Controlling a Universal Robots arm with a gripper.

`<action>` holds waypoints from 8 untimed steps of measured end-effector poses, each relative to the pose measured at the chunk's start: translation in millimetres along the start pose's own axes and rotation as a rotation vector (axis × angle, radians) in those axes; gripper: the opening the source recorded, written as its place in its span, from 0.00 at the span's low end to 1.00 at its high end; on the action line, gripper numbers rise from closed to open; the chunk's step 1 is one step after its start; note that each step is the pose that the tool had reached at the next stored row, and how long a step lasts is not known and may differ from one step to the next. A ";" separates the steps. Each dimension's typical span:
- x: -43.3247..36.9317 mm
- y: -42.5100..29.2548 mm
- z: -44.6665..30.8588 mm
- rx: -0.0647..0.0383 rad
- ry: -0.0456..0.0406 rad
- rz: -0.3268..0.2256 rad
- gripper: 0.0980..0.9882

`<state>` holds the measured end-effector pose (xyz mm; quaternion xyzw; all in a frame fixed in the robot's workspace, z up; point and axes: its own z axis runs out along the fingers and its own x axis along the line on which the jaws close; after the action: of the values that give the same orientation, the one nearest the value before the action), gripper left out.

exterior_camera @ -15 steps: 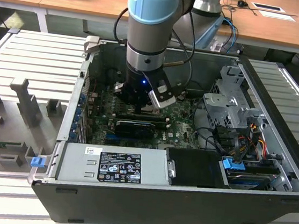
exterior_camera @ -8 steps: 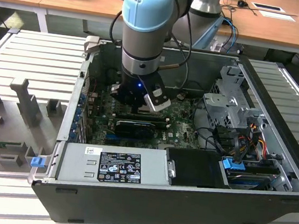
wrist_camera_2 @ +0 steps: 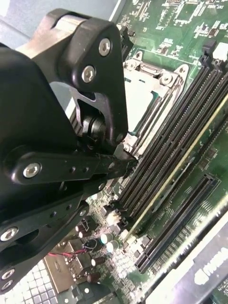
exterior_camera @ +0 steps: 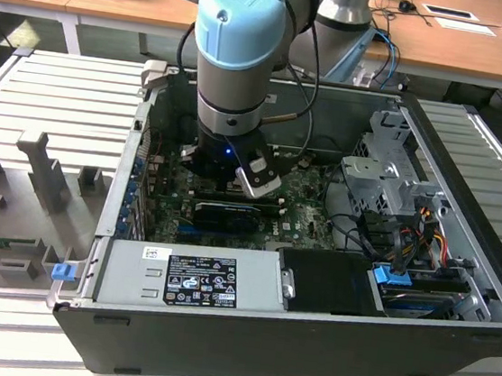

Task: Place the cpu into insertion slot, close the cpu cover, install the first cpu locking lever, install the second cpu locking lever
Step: 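Install the second cpu locking lever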

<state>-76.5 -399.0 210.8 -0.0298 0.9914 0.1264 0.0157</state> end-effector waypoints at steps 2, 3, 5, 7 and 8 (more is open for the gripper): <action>2.2 -3.0 1.3 -0.010 -0.0007 0.000 0.01; 2.5 -3.6 2.5 -0.013 -0.0009 0.000 0.01; 3.0 -4.2 4.5 -0.019 -0.0012 0.000 0.01; 3.6 -4.9 7.3 -0.028 -0.0018 0.001 0.01; 3.8 -5.1 8.1 -0.031 -0.0020 0.001 0.01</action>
<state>-79.8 -402.1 201.6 -0.0296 0.9893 0.1419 0.0162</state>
